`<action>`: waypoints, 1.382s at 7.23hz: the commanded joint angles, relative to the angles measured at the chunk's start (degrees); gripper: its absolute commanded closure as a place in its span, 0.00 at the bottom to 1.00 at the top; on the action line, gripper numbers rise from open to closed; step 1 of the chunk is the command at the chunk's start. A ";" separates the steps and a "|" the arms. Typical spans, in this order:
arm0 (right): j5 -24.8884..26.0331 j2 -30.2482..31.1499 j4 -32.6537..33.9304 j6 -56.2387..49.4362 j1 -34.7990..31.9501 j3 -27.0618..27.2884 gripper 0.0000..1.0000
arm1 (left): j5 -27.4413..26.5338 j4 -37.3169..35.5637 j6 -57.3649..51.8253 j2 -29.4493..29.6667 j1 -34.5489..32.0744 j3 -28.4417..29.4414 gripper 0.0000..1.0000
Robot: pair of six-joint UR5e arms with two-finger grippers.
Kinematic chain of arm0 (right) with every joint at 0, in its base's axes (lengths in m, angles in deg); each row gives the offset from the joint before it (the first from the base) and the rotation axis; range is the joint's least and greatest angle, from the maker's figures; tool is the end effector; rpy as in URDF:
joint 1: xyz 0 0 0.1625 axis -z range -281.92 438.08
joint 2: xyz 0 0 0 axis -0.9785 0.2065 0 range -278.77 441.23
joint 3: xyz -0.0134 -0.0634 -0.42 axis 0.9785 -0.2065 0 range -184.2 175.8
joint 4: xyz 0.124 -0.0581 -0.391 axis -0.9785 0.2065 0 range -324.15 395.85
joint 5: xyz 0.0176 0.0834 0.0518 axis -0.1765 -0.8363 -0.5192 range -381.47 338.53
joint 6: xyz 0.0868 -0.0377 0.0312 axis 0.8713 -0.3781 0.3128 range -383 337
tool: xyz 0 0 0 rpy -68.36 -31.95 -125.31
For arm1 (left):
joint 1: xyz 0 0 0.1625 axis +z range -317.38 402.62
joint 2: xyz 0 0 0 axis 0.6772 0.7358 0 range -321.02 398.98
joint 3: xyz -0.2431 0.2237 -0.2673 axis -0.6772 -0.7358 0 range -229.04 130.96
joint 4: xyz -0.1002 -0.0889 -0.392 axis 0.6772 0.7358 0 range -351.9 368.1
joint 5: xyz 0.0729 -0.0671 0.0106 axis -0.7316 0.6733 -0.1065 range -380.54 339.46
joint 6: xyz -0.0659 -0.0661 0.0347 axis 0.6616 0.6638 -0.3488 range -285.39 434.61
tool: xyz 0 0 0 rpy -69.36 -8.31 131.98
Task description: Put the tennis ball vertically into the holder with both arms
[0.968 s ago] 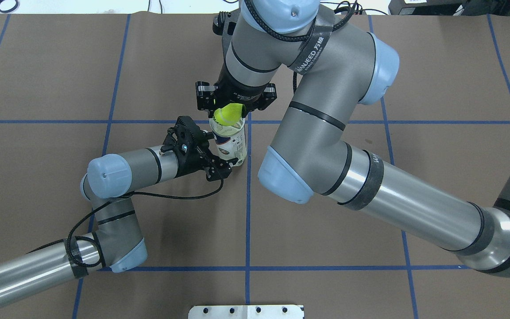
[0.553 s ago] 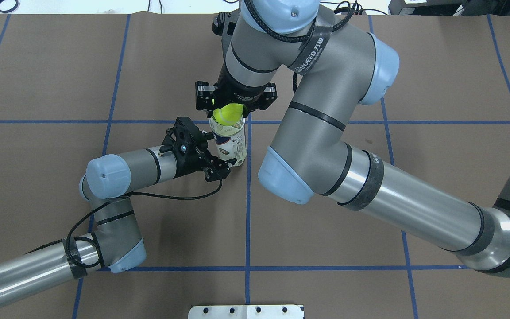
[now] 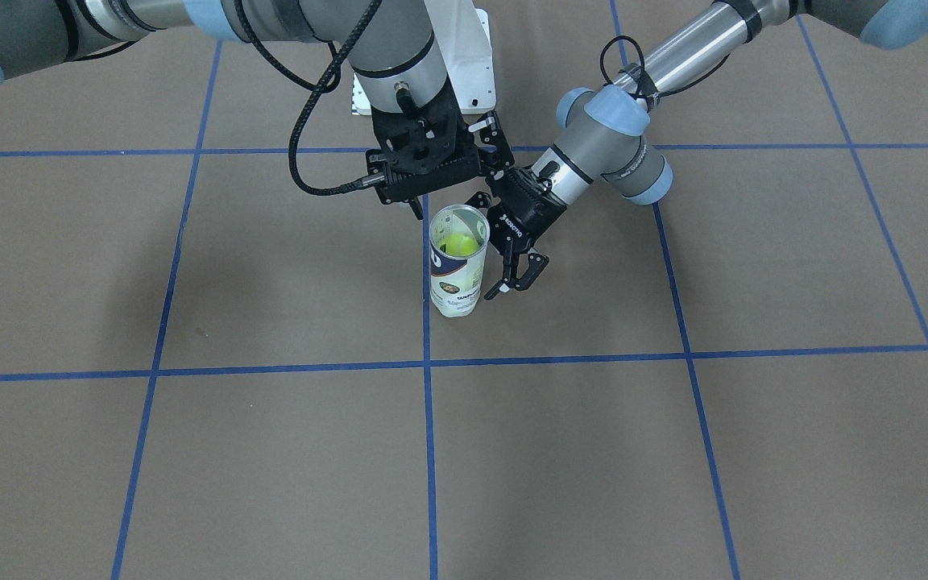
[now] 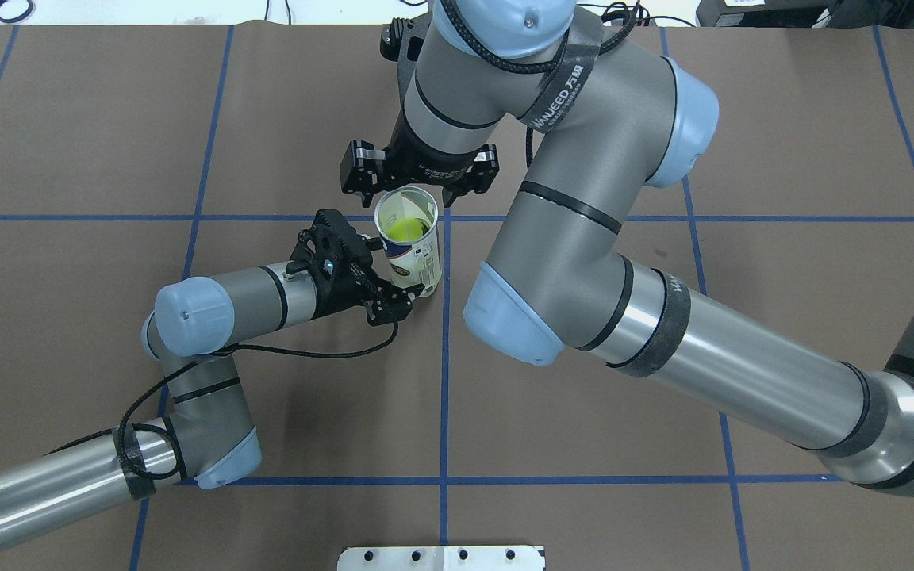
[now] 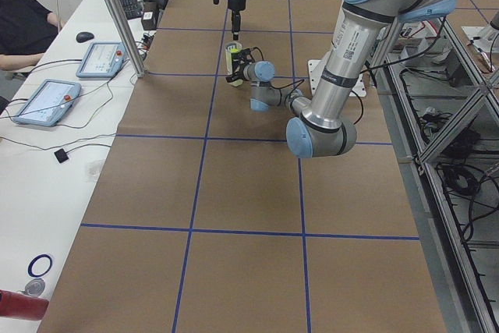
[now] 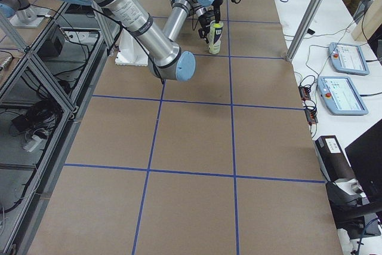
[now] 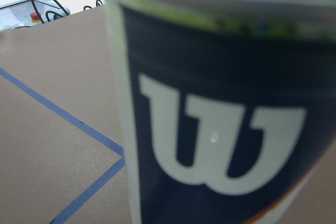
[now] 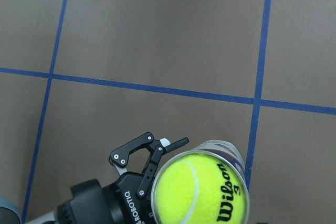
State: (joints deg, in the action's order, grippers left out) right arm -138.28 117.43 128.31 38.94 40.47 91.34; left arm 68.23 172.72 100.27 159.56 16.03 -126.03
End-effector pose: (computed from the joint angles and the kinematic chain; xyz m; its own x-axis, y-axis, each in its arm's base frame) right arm -0.4783 -0.4801 0.0411 0.4975 -0.1466 0.8550 -0.0132 0.9842 0.1764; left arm 0.5526 -0.4282 0.3066 0.4059 0.8045 -0.4335 0.2331 0.3675 0.9003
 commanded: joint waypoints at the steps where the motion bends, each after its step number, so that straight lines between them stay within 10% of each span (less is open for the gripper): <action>1: 0.00 0.00 0.00 -0.07 0.00 0.25 0.02 | 0.00 0.00 0.00 0.00 -0.04 0.00 0.01; 10: -3.14 1.57 0.44 -0.15 -5.43 3.84 0.02 | 3.14 -1.74 0.00 -12.28 -0.65 -14.28 0.01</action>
State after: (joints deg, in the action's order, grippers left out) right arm -139.70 117.86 128.44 38.85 37.13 94.02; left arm 69.44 172.18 100.27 150.56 15.75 -135.48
